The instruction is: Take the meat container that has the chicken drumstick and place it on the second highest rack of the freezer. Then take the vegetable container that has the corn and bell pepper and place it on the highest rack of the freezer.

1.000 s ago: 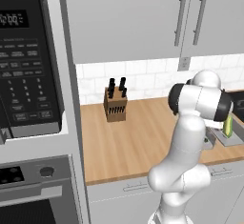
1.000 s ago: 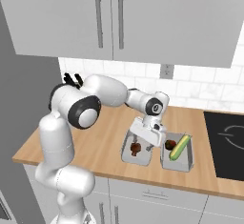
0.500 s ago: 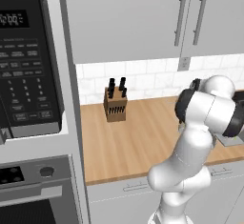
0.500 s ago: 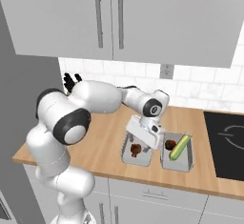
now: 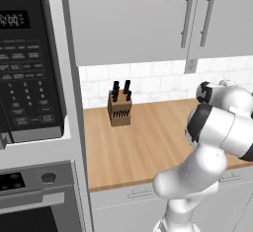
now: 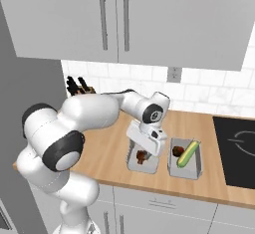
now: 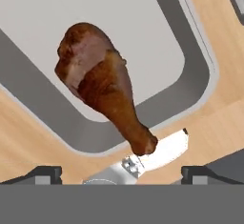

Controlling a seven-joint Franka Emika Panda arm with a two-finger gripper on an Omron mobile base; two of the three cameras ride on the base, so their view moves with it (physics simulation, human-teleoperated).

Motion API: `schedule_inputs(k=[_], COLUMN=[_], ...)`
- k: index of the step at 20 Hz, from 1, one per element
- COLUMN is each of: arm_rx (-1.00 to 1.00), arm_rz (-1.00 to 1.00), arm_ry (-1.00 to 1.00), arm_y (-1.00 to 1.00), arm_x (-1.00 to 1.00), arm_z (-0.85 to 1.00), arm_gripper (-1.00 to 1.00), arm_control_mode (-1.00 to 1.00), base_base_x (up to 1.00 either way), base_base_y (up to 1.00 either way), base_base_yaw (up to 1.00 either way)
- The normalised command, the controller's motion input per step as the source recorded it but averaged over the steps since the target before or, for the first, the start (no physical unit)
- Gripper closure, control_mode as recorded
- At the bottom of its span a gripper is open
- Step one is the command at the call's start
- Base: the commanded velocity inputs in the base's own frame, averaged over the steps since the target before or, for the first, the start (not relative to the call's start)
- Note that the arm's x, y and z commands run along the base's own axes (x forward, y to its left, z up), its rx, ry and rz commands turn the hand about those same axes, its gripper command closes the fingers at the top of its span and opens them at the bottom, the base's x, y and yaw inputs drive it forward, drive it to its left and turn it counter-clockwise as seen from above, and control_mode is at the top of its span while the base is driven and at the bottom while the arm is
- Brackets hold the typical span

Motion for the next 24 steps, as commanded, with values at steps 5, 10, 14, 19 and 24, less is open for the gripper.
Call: schedule_inputs(k=[5, 10, 14, 19, 24], arm_rx=[0.0, -0.02, -0.21, -0.41, -0.18], arm_rz=[-0.2, -0.27, -0.21, -0.15, -0.12], arm_ry=[0.01, 0.01, 0.0, 0.0, 0.02], arm_y=[-0.17, -0.13, -0.14, 0.0, -0.18], arm_x=[-0.12, 0.0, 0.01, 0.0, 0.09], arm_z=[0.0, 0.05, -0.21, 0.0, -0.28], arm_gripper=[-1.0, -1.0, -1.0, -1.0, -1.0], arm_control_mode=[-1.0, -1.0, -1.0, -1.0, -1.0], base_base_x=[0.0, 0.0, 0.0, 0.0, 0.0], base_base_y=[0.0, 0.0, 0.0, 0.0, 0.0], base_base_yaw=[0.0, 0.0, 0.0, 0.0, 0.0])
